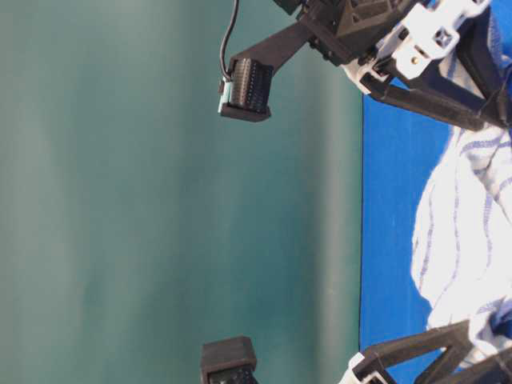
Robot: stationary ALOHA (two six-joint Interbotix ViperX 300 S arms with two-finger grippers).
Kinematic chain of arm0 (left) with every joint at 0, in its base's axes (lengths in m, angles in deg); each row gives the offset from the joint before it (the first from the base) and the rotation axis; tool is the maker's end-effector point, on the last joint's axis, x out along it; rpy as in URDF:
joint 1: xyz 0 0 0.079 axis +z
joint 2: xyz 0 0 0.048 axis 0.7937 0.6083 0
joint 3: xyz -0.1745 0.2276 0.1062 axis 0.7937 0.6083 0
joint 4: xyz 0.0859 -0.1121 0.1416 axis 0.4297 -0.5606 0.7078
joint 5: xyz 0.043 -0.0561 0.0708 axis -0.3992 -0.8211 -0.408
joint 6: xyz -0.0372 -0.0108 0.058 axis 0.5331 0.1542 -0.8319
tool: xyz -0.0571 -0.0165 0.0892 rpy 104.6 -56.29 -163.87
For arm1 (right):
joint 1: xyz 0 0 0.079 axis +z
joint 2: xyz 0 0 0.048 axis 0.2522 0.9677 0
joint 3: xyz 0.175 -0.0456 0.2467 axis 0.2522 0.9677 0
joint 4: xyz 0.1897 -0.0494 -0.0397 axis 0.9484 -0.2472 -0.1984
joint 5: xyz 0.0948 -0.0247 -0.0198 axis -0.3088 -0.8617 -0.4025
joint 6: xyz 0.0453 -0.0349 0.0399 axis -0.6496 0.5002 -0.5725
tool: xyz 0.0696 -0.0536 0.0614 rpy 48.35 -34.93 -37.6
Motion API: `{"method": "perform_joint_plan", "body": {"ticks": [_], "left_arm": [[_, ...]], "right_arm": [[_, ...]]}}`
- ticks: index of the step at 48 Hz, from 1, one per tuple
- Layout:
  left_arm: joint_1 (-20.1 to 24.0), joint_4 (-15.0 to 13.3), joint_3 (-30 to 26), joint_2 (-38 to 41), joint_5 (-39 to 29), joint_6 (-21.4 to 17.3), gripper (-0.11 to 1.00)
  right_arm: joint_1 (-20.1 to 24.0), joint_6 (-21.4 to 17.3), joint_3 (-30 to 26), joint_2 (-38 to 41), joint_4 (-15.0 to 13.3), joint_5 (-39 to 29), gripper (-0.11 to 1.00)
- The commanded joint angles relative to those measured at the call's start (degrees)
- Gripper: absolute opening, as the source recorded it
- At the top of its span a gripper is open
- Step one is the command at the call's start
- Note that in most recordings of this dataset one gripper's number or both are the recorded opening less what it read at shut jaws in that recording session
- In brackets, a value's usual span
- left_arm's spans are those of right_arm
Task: Lift the towel with both arms.
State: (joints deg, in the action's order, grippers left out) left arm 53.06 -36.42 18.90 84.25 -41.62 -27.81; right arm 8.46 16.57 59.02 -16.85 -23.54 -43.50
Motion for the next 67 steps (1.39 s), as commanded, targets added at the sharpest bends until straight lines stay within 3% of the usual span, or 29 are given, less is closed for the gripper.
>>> {"method": "perform_joint_plan", "body": {"ticks": [1,6,13,18,29,45,59,67], "left_arm": [[0.88,-0.09,-0.97,-0.62,-0.26,0.00,0.87],[1.67,-0.09,-1.05,-0.62,-1.41,0.00,0.71],[2.46,-0.09,-1.05,-0.79,-2.20,-0.26,0.26],[2.37,-0.09,-1.05,-1.05,-2.81,-0.53,0.03],[2.37,-0.09,-1.93,-5.71,-7.47,-0.09,0.03],[3.34,-0.09,-6.59,-21.53,-19.34,0.18,0.03],[5.63,-0.09,-11.43,-33.05,-27.07,-0.26,0.03],[6.42,-0.09,-15.12,-37.71,-29.36,-0.44,0.03]], "right_arm": [[-0.79,0.18,-0.79,-0.62,0.00,0.44,0.58],[-0.97,0.26,-0.88,-0.62,-0.09,0.44,0.48],[-0.97,0.18,-0.88,-0.70,0.00,0.44,0.09],[-0.97,0.09,-0.97,-0.97,0.09,0.26,0.07],[-0.97,-0.53,-0.62,-6.33,0.26,-1.05,0.07],[-1.58,-1.58,-3.16,-19.78,0.26,-10.11,0.07],[-4.22,-1.14,-8.70,-29.00,-0.35,-18.72,0.07],[-4.66,-1.05,-13.97,-32.43,-2.11,-25.40,0.07]]}}
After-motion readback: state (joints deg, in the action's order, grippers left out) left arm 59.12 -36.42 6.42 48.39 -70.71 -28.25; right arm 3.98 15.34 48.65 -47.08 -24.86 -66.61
